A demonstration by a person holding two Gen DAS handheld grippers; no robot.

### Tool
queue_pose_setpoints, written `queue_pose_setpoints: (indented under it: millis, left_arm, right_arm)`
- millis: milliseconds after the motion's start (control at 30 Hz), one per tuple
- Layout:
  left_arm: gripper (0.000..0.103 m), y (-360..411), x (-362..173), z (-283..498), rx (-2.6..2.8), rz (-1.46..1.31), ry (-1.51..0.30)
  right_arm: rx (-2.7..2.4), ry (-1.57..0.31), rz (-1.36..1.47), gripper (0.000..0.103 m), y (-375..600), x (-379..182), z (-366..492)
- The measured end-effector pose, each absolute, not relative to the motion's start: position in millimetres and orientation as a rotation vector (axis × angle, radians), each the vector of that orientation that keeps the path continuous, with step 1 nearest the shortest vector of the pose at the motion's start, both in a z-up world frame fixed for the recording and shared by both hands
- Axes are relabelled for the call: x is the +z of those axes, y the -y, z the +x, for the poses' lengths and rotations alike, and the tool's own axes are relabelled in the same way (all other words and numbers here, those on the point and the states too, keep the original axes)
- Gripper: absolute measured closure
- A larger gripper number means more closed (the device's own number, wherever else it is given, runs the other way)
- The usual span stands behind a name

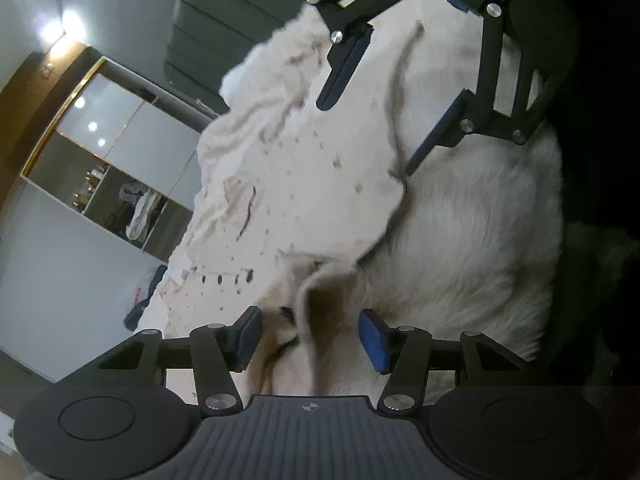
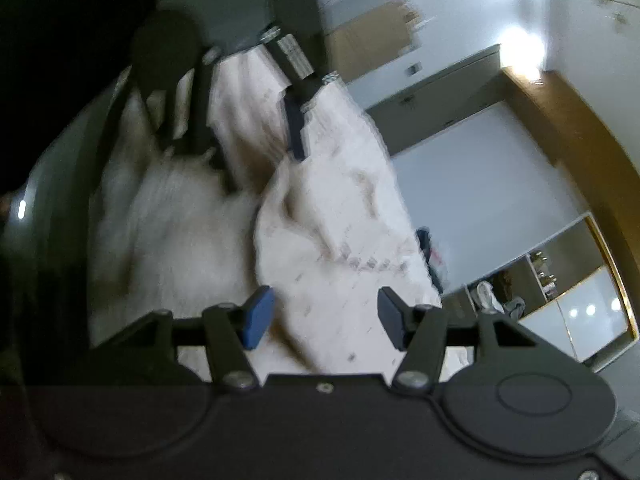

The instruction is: Fold clothes

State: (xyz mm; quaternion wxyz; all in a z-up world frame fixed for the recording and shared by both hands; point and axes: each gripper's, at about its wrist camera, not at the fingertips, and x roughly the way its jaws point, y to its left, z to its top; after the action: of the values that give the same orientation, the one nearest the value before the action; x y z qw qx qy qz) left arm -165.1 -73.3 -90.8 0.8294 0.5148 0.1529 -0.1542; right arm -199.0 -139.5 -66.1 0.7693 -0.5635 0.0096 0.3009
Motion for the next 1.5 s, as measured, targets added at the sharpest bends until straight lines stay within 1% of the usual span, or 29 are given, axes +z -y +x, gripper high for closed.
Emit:
queue_pose_setpoints:
  millis: [67, 167, 267, 300, 333, 367, 400, 533, 633, 667, 700, 733, 800, 867, 900, 967, 1000, 1033, 1067, 1200, 1267, 1333, 1433, 1467, 1500]
  left_arm:
    - [0.054, 78.9, -93.6, -161.3, -0.315, 1.106, -0.318]
    - [0.054, 88.2, -105.5, -154.8, -0.297, 1.171, -0.296]
    - [0.054, 92.5, -109.3, -149.4, -0.283, 1.176, -0.272]
    - [0.055, 92.8, -108.0, -148.3, -0.28, 1.165, -0.267]
    - [0.057, 92.1, -102.9, -149.3, -0.275, 1.141, -0.238]
    - [0.065, 91.5, -96.8, -152.4, -0.273, 1.12, -0.21]
    - [0.068, 91.3, -92.6, -155.1, -0.274, 1.109, -0.192]
    - [0.068, 87.5, -52.6, -187.6, -0.274, 1.015, -0.047]
    - [0.067, 80.9, -23.2, -212.6, -0.272, 0.95, 0.028]
    - [0.066, 75.1, -12.2, -222.1, -0.276, 0.927, 0.048]
    - [0.059, 72.9, -7.9, -224.4, -0.279, 0.916, 0.05]
    - [0.057, 66.9, -1.9, -224.2, -0.286, 0.892, 0.036]
    - [0.054, 58.1, 3.6, -214.3, -0.272, 0.836, -0.004]
    - [0.054, 43.4, 7.2, -180.2, -0.254, 0.712, -0.152]
    - [0.054, 39.5, 8.0, -169.5, -0.246, 0.67, -0.199]
    - [0.054, 22.8, 2.9, -115.7, -0.23, 0.45, -0.447]
    - [0.055, 17.8, -0.7, -102.9, -0.231, 0.377, -0.513]
    - [0.057, 8.8, -9.1, -84.4, -0.251, 0.246, -0.611]
    - [0.063, 2.5, -13.1, -75.2, -0.264, 0.151, -0.66]
    - [0.061, -19.0, 3.8, -92.8, -0.256, 0.001, -0.624]
    - [0.06, -43.6, 15.4, -104.3, -0.232, -0.12, -0.613]
    - [0.06, -68.6, 19.6, -111.9, -0.194, -0.2, -0.608]
    - [0.057, -89.4, 27.1, -116.8, -0.132, -0.228, -0.587]
    - [0.055, -93.1, 26.8, -115.9, -0.12, -0.233, -0.586]
    - [0.055, -96.1, 25.9, -117.7, -0.114, -0.239, -0.587]
  right_arm:
    - [0.625, -0.038, -1.286, 0.047, 133.1, -76.2, -191.1]
    - [0.6, -0.051, -1.306, 0.045, 124.0, -84.0, -175.0]
    - [0.582, 0.028, -1.289, 0.046, 117.2, -87.8, -167.1]
    - [0.571, 0.067, -1.276, 0.048, 116.7, -87.5, -167.7]
    - [0.557, 0.128, -1.249, 0.052, 117.1, -85.7, -169.9]
    - [0.552, 0.18, -1.216, 0.053, 119.1, -82.1, -174.0]
    - [0.551, 0.221, -1.186, 0.054, 121.9, -77.7, -179.0]
    - [0.553, 0.394, -1.074, 0.054, 137.5, -57.8, -205.3]
    - [0.534, 0.461, -1.018, 0.054, 151.0, -43.8, -224.4]
    - [0.528, 0.47, -1.004, 0.053, 155.2, -39.7, -229.1]
    - [0.521, 0.465, -0.99, 0.052, 159.7, -36.0, -231.4]
    - [0.51, 0.446, -0.973, 0.047, 164.7, -32.4, -231.3]
    - [0.515, 0.347, -0.965, 0.043, 166.2, -28.5, -220.1]
    - [0.523, 0.188, -0.947, 0.043, 160.5, -23.3, -199.6]
    - [0.523, 0.11, -0.911, 0.043, 157.0, -19.0, -187.8]
    - [0.532, -0.123, -0.748, 0.043, 143.3, -3.3, -151.9]
    - [0.539, -0.209, -0.675, 0.044, 136.0, 1.6, -136.1]
    - [0.547, -0.273, -0.617, 0.047, 130.2, 5.5, -124.2]
    - [0.558, -0.302, -0.585, 0.048, 126.6, 7.7, -118.1]
    - [0.606, -0.431, -0.409, 0.048, 125.1, 21.9, -105.8]
    - [0.629, -0.558, -0.217, 0.051, 137.4, 29.7, -102.9]
    - [0.642, -0.666, -0.054, 0.057, 148.9, 34.4, -95.8]
    - [0.654, -0.852, 0.225, 0.06, 150.7, 17.7, -83.5]
    - [0.656, -0.879, 0.272, 0.061, 150.3, 12.9, -76.8]
    - [0.653, -0.903, 0.309, 0.063, 147.9, 8.4, -72.6]
